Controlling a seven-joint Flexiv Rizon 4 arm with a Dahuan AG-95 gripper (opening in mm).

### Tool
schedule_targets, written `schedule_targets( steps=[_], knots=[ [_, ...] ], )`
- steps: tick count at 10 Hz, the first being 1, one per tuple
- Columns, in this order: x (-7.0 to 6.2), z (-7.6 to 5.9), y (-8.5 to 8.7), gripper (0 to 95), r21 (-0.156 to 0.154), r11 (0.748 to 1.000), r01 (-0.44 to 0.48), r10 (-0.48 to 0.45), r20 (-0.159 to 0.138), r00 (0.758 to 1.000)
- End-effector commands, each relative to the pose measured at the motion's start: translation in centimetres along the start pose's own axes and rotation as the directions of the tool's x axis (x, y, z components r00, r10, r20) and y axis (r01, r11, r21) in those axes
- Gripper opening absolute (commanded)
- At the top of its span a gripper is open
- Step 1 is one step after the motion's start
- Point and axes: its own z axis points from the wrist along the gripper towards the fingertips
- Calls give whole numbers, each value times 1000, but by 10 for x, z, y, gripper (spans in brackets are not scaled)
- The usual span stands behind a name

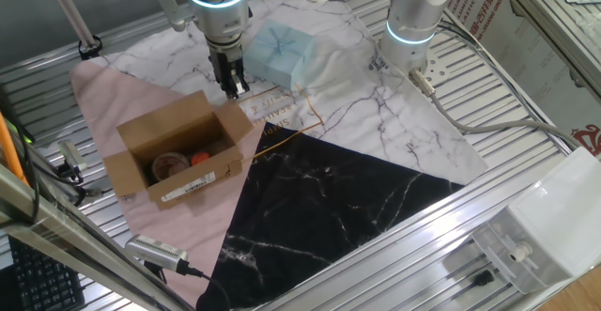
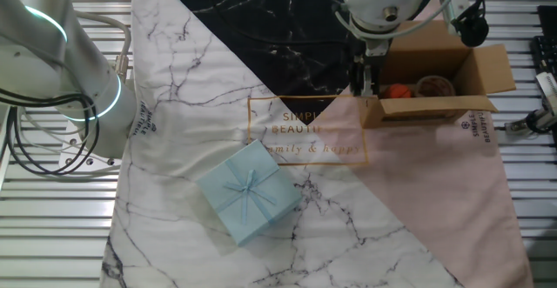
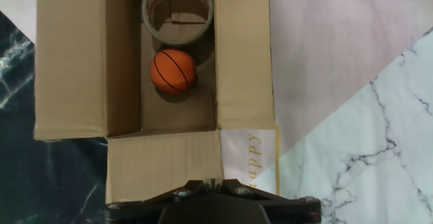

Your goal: Cover the box

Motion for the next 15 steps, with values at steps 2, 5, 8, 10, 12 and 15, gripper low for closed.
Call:
schedule_targets(
  steps=[2, 5, 8, 10, 12, 15],
  knots=[
    [5, -15, 7, 0, 8, 1000, -24, 24, -25, 999],
    [10, -17, 8, 0, 4, 999, -33, 33, -20, 999],
    [17, -14, 8, 0, 3, 999, -35, 35, -13, 999],
    [25, -8, 10, 0, 2, 999, -44, 44, -7, 999],
    [25, -4, 17, 0, 1, 998, -55, 55, -1, 998],
    [23, -1, 23, 0, 0, 998, -61, 61, 3, 998]
  ],
)
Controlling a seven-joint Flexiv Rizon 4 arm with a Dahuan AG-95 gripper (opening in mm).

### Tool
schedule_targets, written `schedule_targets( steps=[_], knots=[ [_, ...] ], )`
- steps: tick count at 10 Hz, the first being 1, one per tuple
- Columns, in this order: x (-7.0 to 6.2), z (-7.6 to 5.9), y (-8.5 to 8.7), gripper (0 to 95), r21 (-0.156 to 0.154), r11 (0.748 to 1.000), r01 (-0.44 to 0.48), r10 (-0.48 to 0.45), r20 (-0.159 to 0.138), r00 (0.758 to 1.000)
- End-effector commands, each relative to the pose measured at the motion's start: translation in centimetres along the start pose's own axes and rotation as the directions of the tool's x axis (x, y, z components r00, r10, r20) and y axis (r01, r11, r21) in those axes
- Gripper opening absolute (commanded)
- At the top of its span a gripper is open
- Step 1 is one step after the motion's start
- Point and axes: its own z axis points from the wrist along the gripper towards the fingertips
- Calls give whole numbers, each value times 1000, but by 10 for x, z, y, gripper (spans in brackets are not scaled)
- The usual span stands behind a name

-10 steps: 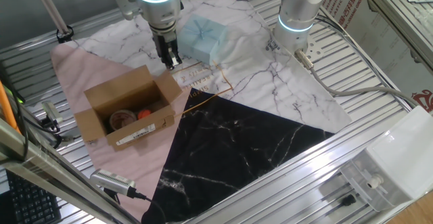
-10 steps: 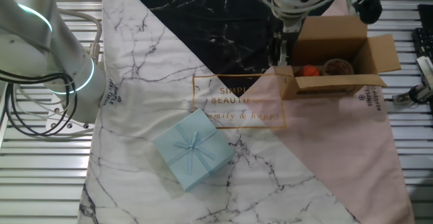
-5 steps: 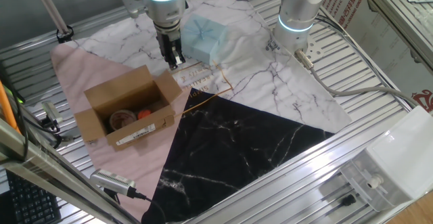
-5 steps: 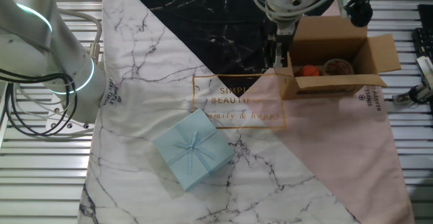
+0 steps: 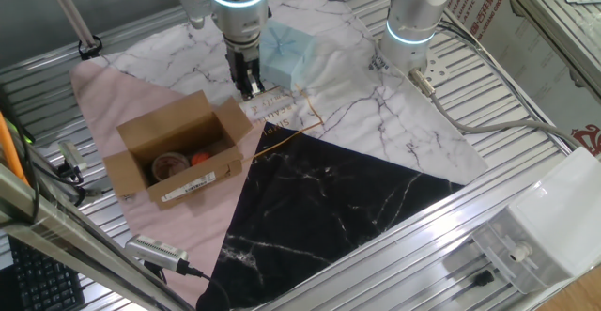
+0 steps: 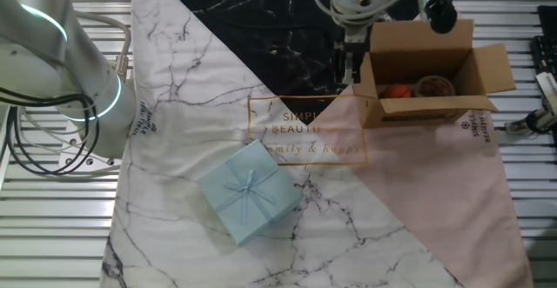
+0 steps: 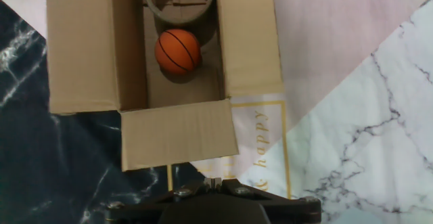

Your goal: Cover the box

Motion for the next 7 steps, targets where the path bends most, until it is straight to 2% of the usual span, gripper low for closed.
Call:
schedule_targets(
  steps=[1, 7],
  knots=[
    [2, 0, 1, 0, 3, 1000, -1, 1, 2, 1000],
    [2, 2, 4, 0, -3, 1000, -9, 9, 6, 1000]
  ],
)
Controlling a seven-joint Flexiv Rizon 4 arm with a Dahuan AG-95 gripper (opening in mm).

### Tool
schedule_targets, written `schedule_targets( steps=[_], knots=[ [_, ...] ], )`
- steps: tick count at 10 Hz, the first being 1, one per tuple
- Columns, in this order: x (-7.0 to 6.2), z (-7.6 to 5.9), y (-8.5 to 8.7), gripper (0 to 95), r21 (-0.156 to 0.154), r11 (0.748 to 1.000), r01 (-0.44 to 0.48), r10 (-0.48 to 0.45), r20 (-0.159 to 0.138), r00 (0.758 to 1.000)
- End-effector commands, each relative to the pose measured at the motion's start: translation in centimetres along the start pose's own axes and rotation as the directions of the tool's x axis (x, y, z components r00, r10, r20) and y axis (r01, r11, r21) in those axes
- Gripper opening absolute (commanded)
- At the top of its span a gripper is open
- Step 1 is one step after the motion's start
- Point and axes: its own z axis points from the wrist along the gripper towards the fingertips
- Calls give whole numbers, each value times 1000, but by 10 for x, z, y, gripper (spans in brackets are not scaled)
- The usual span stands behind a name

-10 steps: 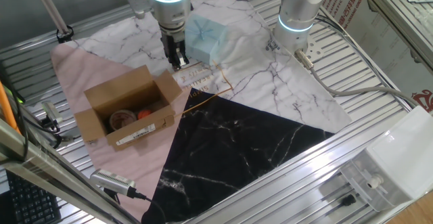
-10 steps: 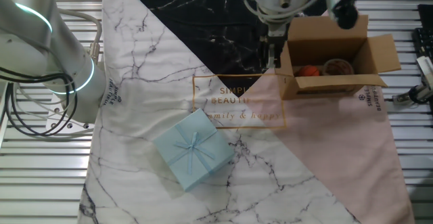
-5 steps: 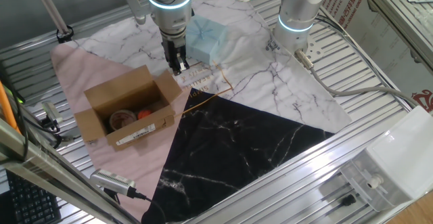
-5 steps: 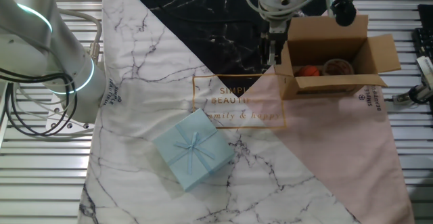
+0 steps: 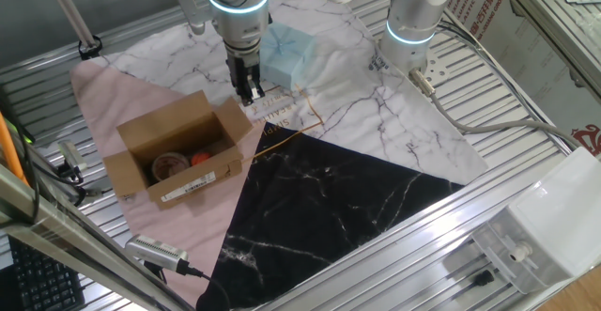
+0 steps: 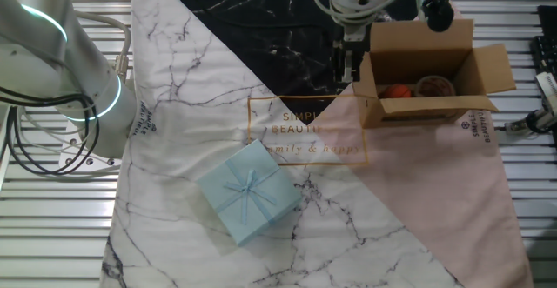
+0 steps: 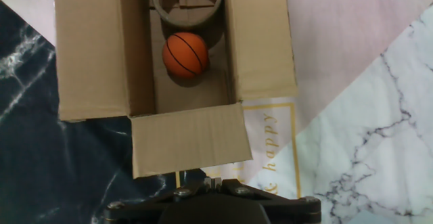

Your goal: Cover the box

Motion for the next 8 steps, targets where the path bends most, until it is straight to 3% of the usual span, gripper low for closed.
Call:
schedule_targets(
  steps=[1, 8],
  knots=[
    [0, 3, 1, 0, 2, 1000, -2, 2, -1, 1000],
    [0, 10, 2, 0, -4, 1000, -2, 2, 19, 1000]
  ],
)
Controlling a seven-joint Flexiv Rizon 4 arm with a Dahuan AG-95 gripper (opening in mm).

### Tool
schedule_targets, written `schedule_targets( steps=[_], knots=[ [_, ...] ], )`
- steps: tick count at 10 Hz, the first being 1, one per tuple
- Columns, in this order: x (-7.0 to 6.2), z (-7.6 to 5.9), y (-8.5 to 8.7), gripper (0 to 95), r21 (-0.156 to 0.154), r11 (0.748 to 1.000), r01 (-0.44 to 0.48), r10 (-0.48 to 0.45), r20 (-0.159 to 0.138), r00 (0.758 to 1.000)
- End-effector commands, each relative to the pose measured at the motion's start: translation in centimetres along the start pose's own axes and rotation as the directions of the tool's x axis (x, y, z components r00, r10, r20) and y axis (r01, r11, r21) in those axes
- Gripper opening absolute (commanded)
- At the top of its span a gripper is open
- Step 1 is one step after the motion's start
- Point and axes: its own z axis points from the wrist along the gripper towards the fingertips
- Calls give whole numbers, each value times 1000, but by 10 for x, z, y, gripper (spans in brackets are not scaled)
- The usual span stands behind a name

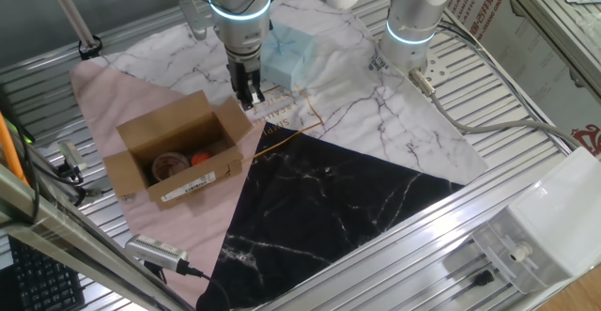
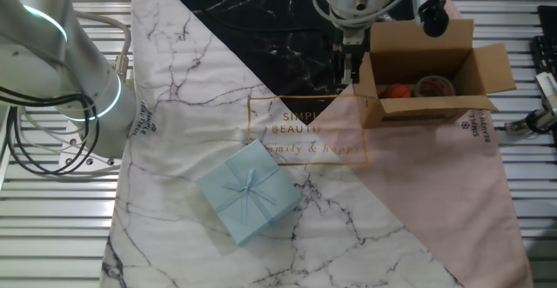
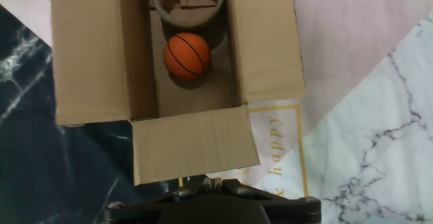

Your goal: Cover the box

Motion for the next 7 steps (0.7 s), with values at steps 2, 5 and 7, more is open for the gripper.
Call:
schedule_targets(
  steps=[2, 5, 7],
  knots=[
    [1, 1, 0, 0, 4, 1000, 3, -3, 4, 1000],
    [-1, 0, 0, 0, 4, 1000, 7, -7, 12, 1000],
    [-4, -1, 0, 0, 4, 1000, 11, -11, 22, 1000]
  ],
)
